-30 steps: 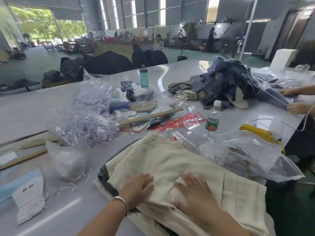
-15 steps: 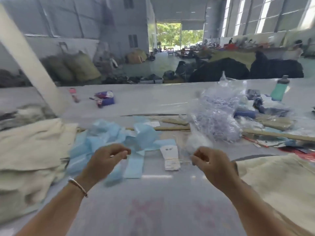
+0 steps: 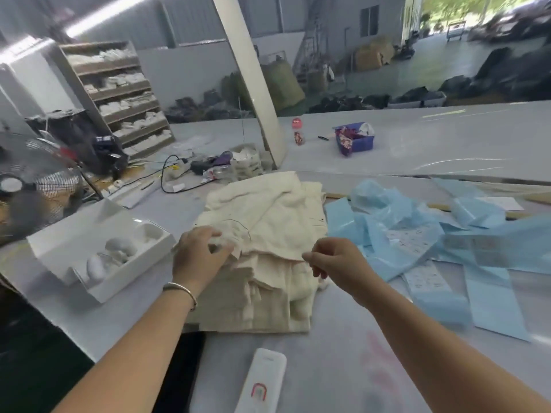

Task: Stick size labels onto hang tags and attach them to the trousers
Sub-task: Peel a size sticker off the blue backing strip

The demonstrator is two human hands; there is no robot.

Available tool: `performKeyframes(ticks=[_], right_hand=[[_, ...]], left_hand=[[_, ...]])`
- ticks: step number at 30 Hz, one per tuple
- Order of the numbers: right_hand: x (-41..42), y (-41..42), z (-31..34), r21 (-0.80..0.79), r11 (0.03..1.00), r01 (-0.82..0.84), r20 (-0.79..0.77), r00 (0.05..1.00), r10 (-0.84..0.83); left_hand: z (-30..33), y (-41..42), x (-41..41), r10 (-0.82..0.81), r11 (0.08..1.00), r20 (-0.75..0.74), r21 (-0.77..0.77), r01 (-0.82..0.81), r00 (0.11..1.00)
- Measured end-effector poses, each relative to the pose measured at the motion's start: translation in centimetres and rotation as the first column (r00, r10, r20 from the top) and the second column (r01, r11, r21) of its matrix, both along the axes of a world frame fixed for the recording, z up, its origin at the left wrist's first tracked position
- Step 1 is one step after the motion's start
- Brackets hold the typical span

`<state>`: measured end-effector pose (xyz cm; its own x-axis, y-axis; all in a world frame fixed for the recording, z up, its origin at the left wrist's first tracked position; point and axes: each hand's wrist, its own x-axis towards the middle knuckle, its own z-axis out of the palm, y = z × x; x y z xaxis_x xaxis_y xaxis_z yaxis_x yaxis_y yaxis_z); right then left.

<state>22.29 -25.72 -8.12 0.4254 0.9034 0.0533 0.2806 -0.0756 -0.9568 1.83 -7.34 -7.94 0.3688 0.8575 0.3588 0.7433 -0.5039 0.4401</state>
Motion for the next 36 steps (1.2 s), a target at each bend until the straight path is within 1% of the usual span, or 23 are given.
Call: performKeyframes(ticks=[1,2,4,5,6,8,10,12,14,16,18,21,24,27,28,29,30,31,32,33,34,35,36], right_hand=[[-0.5,1.3,-0.2,-0.025,1.0,0.001,-0.002,1.0,-0.001],[-0.8,2.4,-0.4,-0.045,0.999,0.004,0.002,1.0,-0.004],[-1.2,3.9,-0.9,-0.081,0.997,0.016,0.017,1.0,-0.015],[-1.3,4.4,-1.1,-0.098,0.995,0.024,0.028,0.999,-0.021],[-1.2,4.8,-1.3,-0.114,0.993,0.03,0.041,0.999,-0.026],[-0.9,5.4,-1.5,-0.147,0.988,0.039,0.069,0.997,-0.029],[-0.4,5.9,-1.7,-0.167,0.984,0.058,0.082,0.996,-0.045],[0.1,6.2,-1.9,-0.173,0.982,0.081,0.067,0.995,-0.07],[0.4,6.5,-2.0,-0.183,0.979,0.093,0.035,0.995,-0.088],[0.4,6.7,-2.4,-0.195,0.977,0.088,0.006,0.996,-0.089],[0.2,7.1,-2.7,-0.207,0.975,0.076,-0.003,0.997,-0.079],[-0.1,7.6,-2.9,-0.24,0.97,0.039,-0.016,0.999,-0.044],[0.0,8.0,-3.2,-0.264,0.964,0.016,-0.024,0.999,-0.023],[0.4,8.3,-3.6,-0.291,0.956,0.021,-0.003,1.0,-0.023],[0.4,8.5,-3.6,-0.279,0.96,0.017,-0.046,0.998,-0.031],[0.4,8.8,-3.6,-0.24,0.971,0.002,-0.165,0.985,-0.042],[0.5,9.2,-3.6,-0.188,0.982,-0.027,-0.376,0.925,-0.047],[0.5,9.7,-3.4,-0.121,0.99,-0.067,-0.626,0.779,-0.024],[0.6,10.1,-3.3,-0.031,0.994,-0.105,-0.813,0.582,0.036],[0.7,10.5,-3.0,0.059,0.99,-0.131,-0.907,0.407,0.108],[0.9,10.7,-2.9,0.131,0.981,-0.142,-0.939,0.3,0.169],[0.8,10.9,-2.7,0.167,0.976,-0.138,-0.943,0.267,0.199],[0.6,11.1,-2.4,0.131,0.985,-0.113,-0.934,0.319,0.161]], left_hand=[[-0.2,1.4,0.7,-0.029,1.0,-0.067,0.005,0.03,0.997],[-0.4,2.7,1.6,-0.062,0.998,-0.167,-0.03,0.058,0.984],[-1.0,4.8,3.9,-0.117,0.985,-0.405,-0.163,0.054,0.907],[-1.2,5.6,4.9,-0.136,0.976,-0.489,-0.214,0.033,0.861],[-1.4,6.3,5.8,-0.144,0.971,-0.539,-0.237,0.014,0.83],[-1.4,7.6,7.3,-0.138,0.975,-0.585,-0.222,0.006,0.799],[-0.8,9.0,8.4,-0.165,0.98,-0.652,-0.193,0.048,0.74],[0.3,10.5,8.9,-0.243,0.966,-0.699,-0.235,0.105,0.673],[1.9,12.2,8.9,-0.341,0.927,-0.671,-0.355,0.119,0.658],[3.1,13.8,8.2,-0.407,0.878,-0.596,-0.464,0.116,0.693],[3.7,15.0,7.1,-0.405,0.875,-0.543,-0.463,0.141,0.735],[4.1,16.5,6.3,-0.255,0.956,-0.505,-0.26,0.136,0.825],[6.2,17.3,6.6,-0.101,0.995,-0.396,-0.06,0.084,0.913],[10.2,16.1,7.0,-0.075,0.995,-0.228,0.046,0.088,0.971],[11.7,15.2,7.2,-0.099,0.991,-0.176,0.067,0.112,0.979],[13.0,13.9,7.4,-0.136,0.986,-0.143,0.074,0.148,0.98],[13.9,12.4,7.7,-0.19,0.978,-0.124,0.066,0.199,0.974],[14.1,10.4,8.0,-0.256,0.964,-0.115,0.039,0.262,0.96],[13.6,8.2,8.2,-0.347,0.936,-0.123,0.009,0.351,0.93],[12.5,5.8,8.2,-0.473,0.88,-0.166,-0.037,0.474,0.865],[10.9,3.5,7.9,-0.619,0.785,-0.22,-0.144,0.602,0.754],[9.3,1.5,7.2,-0.751,0.659,-0.228,-0.322,0.68,0.62],[7.6,0.2,6.3,-0.846,0.512,-0.169,-0.523,0.681,0.506]])
